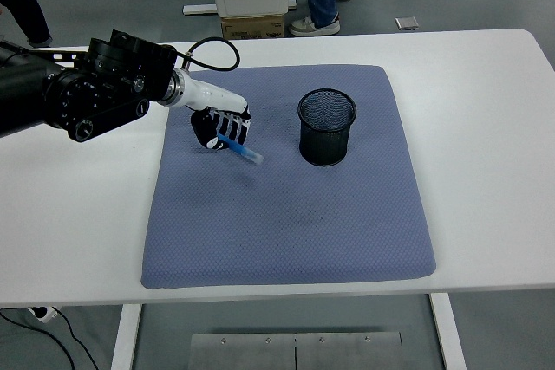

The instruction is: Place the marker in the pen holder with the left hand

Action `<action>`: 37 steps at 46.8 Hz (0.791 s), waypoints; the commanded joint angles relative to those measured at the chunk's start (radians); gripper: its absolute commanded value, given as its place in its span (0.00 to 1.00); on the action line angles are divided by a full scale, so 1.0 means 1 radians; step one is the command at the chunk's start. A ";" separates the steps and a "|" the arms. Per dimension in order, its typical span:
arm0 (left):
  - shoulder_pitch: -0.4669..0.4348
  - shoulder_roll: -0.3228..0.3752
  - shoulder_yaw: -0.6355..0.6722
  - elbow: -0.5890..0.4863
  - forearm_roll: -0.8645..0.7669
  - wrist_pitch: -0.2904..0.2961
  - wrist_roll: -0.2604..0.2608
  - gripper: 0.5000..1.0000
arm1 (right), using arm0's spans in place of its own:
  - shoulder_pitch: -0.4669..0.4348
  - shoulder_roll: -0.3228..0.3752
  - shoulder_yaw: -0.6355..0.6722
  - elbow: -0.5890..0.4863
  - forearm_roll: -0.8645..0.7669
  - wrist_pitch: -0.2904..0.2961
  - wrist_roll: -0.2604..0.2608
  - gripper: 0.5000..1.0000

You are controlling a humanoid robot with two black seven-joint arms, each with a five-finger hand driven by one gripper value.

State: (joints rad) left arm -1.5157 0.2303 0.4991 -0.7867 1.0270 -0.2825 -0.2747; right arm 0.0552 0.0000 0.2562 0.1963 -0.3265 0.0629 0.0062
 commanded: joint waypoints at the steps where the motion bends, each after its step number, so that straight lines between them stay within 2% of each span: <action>1: -0.004 0.000 -0.011 0.000 -0.019 -0.001 0.002 0.00 | 0.000 0.000 0.000 0.000 0.000 0.000 0.000 1.00; 23: -0.052 -0.005 -0.145 0.000 -0.153 -0.017 0.002 0.00 | 0.000 0.000 0.000 0.000 0.000 0.000 0.000 1.00; 27: -0.066 -0.011 -0.151 0.000 -0.233 -0.017 0.002 0.00 | 0.000 0.000 0.000 0.000 0.000 0.000 0.000 1.00; 36: -0.064 -0.029 -0.186 -0.002 -0.304 -0.015 0.002 0.00 | 0.000 0.000 0.000 0.000 0.000 0.000 0.000 1.00; 37: -0.061 -0.045 -0.191 -0.002 -0.359 -0.015 0.002 0.00 | 0.000 0.000 0.000 0.000 0.000 0.000 0.000 1.00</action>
State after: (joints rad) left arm -1.5814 0.2011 0.3132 -0.7885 0.7241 -0.2980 -0.2729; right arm 0.0552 0.0000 0.2561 0.1964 -0.3266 0.0629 0.0062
